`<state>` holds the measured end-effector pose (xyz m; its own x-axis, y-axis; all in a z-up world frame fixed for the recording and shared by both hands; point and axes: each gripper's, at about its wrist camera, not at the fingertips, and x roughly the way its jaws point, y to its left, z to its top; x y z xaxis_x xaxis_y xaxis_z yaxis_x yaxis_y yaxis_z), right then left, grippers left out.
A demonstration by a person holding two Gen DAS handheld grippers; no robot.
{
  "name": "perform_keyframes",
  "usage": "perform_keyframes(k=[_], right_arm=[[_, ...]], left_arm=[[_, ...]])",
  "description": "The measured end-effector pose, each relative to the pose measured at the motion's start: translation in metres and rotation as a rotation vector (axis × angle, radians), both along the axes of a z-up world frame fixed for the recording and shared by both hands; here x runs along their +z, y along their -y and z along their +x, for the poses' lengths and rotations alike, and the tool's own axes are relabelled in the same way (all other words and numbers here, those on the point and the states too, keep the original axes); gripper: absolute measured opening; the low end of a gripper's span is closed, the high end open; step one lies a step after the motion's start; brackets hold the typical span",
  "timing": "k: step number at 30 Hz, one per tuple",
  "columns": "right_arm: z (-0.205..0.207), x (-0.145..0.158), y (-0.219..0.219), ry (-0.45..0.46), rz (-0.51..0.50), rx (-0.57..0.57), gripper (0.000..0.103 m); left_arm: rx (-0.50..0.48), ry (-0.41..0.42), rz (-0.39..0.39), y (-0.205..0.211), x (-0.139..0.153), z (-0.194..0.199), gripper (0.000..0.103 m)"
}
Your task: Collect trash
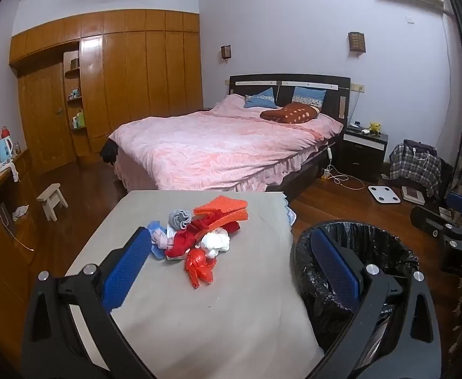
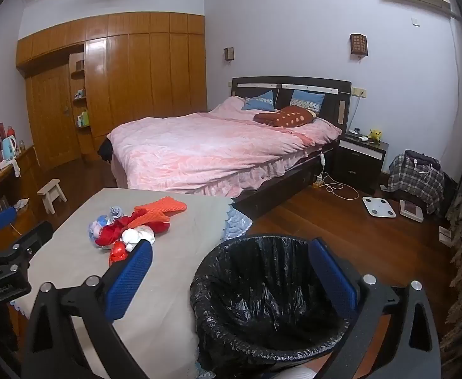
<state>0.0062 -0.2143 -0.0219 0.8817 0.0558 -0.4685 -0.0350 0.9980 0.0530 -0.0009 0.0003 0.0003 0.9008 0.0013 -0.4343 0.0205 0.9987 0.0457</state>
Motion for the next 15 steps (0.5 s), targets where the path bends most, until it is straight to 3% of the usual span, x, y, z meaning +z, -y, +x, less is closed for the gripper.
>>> perform_keyframes(k=[15], right_arm=[[0.0001, 0.0002, -0.0007, 0.006, -0.005, -0.001, 0.097]], left_arm=[[0.004, -0.013, 0.000, -0.0021, -0.0037, 0.0031, 0.098]])
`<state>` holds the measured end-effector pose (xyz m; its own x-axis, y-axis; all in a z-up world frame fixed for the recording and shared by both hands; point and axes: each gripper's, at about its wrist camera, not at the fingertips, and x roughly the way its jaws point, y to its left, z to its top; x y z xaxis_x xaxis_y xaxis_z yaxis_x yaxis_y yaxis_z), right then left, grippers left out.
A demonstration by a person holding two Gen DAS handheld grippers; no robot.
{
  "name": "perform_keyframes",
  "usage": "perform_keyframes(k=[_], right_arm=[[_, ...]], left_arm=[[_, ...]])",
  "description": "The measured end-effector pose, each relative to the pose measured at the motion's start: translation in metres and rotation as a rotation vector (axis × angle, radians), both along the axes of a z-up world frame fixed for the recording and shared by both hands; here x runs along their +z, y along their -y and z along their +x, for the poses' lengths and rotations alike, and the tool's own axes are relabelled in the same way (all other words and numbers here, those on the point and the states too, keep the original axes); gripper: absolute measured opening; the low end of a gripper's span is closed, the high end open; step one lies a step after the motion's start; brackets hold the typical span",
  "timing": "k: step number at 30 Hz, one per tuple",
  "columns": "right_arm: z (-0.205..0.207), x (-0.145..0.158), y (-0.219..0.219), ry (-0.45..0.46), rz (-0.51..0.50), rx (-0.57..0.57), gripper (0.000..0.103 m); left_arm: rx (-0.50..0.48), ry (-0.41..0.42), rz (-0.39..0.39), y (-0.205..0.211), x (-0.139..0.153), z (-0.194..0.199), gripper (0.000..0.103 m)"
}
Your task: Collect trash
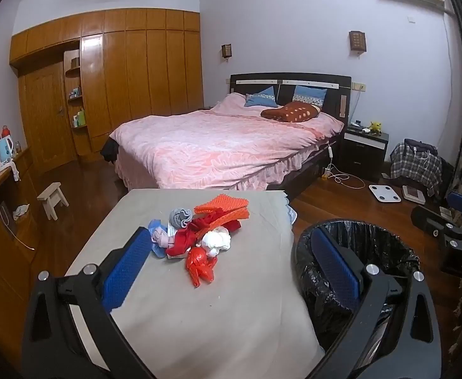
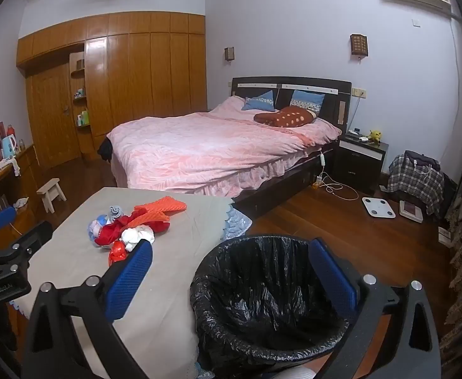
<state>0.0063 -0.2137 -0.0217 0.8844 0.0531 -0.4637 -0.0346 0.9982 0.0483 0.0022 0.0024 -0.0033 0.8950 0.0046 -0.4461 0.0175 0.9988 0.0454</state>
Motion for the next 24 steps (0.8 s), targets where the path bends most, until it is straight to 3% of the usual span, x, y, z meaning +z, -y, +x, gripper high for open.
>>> perform_keyframes(k=[24], right_arm=[[0.0008, -0.0003, 0.0001, -0.004, 0.003, 0.001, 0.097]], left_arm=[[0.001, -0.002, 0.003, -0.0030, 0.0006, -0.0024, 0.098]])
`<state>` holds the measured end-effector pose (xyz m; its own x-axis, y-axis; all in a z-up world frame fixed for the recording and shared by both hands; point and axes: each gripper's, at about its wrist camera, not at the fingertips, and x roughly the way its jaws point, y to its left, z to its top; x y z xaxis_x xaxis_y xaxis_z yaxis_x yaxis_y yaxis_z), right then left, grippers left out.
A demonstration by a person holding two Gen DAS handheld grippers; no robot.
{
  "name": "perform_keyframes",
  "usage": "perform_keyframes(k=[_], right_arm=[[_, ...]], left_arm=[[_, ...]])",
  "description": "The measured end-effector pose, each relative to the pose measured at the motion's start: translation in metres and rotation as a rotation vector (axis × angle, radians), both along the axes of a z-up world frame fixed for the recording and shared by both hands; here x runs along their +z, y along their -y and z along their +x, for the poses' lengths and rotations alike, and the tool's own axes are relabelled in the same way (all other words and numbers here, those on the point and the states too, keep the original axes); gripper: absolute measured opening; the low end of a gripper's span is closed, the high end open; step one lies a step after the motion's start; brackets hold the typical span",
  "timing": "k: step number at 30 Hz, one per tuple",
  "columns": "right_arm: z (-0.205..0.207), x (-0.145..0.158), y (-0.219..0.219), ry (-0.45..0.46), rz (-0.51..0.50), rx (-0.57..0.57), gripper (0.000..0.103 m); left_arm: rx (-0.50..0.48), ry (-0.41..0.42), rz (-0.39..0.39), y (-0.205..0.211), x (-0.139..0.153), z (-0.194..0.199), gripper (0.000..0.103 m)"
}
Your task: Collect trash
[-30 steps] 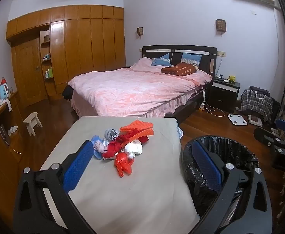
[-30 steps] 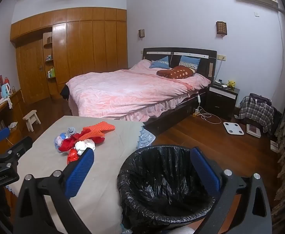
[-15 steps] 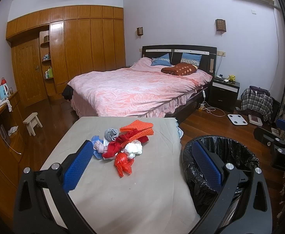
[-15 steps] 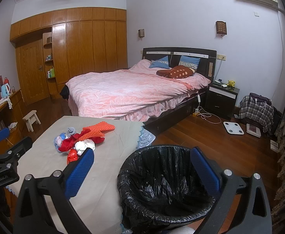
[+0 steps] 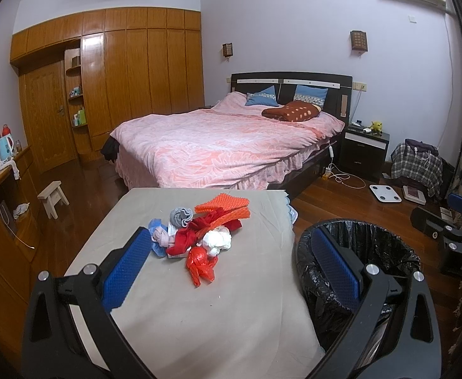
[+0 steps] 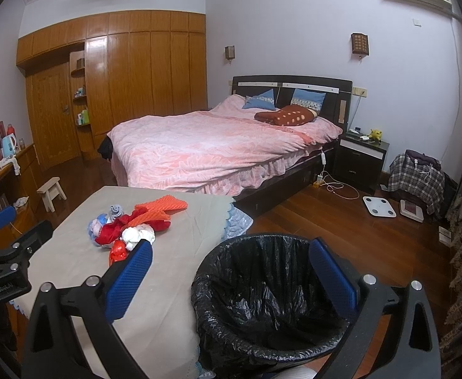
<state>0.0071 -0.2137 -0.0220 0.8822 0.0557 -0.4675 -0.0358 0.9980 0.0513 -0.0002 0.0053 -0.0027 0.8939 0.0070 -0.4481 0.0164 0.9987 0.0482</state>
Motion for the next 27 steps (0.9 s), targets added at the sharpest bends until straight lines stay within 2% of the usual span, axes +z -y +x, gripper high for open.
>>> perform_keyframes(k=[27], right_arm=[[0.0020, -0.0025, -0.0011, -0.003, 0.000, 0.001, 0.097]], left_arm=[[0.000, -0.004, -0.002, -0.0012, -0.0013, 0.0005, 0.098]])
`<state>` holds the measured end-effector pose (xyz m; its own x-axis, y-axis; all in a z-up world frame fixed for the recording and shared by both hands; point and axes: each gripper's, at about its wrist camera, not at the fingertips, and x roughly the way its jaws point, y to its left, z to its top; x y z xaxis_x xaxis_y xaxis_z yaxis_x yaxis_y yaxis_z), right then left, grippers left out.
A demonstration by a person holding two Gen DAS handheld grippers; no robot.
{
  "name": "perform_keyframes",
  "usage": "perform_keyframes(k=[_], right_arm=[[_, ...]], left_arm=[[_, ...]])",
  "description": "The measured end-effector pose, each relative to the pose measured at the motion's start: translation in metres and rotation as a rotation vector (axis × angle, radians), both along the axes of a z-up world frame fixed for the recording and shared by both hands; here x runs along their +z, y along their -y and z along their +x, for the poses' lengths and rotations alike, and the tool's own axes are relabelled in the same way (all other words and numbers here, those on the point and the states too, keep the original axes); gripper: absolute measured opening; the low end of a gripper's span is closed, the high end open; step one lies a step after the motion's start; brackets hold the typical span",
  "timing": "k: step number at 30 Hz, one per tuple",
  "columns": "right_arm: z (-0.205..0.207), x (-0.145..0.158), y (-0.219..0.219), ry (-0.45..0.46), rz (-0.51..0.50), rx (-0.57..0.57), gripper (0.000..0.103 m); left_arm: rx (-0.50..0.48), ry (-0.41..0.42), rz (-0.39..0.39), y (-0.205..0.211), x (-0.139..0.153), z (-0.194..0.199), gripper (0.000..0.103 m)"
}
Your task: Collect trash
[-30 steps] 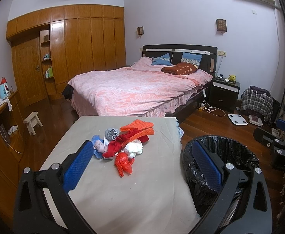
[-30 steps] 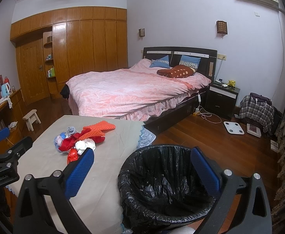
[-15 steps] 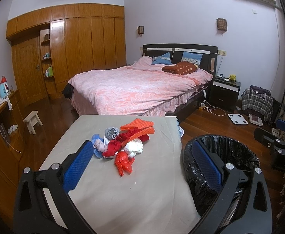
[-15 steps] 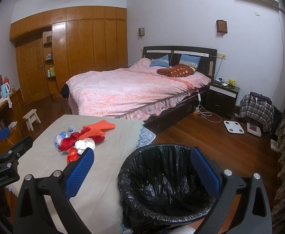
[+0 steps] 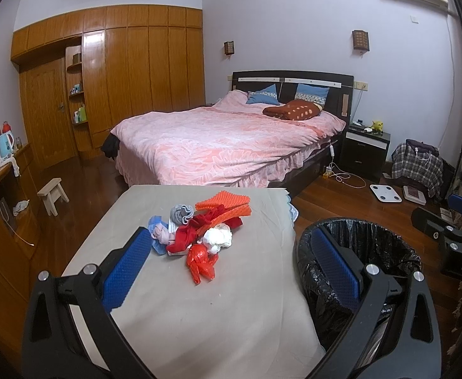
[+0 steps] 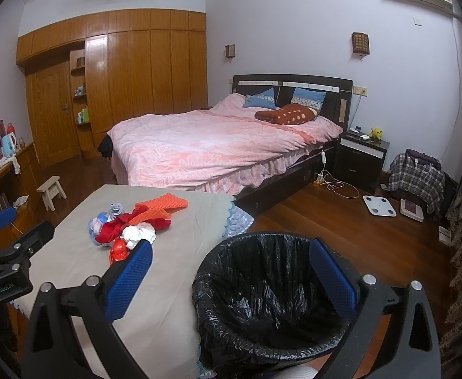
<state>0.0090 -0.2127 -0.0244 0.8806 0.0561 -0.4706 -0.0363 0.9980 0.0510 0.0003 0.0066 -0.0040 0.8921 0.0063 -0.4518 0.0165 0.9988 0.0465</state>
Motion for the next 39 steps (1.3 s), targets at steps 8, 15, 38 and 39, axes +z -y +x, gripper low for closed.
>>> perform_keyframes(k=[8, 15, 38, 39], right_arm=[[-0.001, 0.001, 0.000, -0.001, 0.000, 0.000, 0.097], [0.000, -0.005, -0.002, 0.003, 0.001, 0.007, 0.097], [0.047, -0.031, -0.043, -0.035, 0.080, 0.069, 0.097], [0.051, -0.034, -0.047, -0.038, 0.073, 0.072, 0.097]], left_arm=[[0.000, 0.000, -0.001, 0.000, -0.002, 0.001, 0.098], [0.001, -0.003, -0.002, 0.000, -0.004, 0.001, 0.098], [0.089, -0.041, -0.013, -0.062, -0.046, 0.032, 0.098], [0.097, -0.044, -0.011, -0.068, -0.050, 0.035, 0.098]])
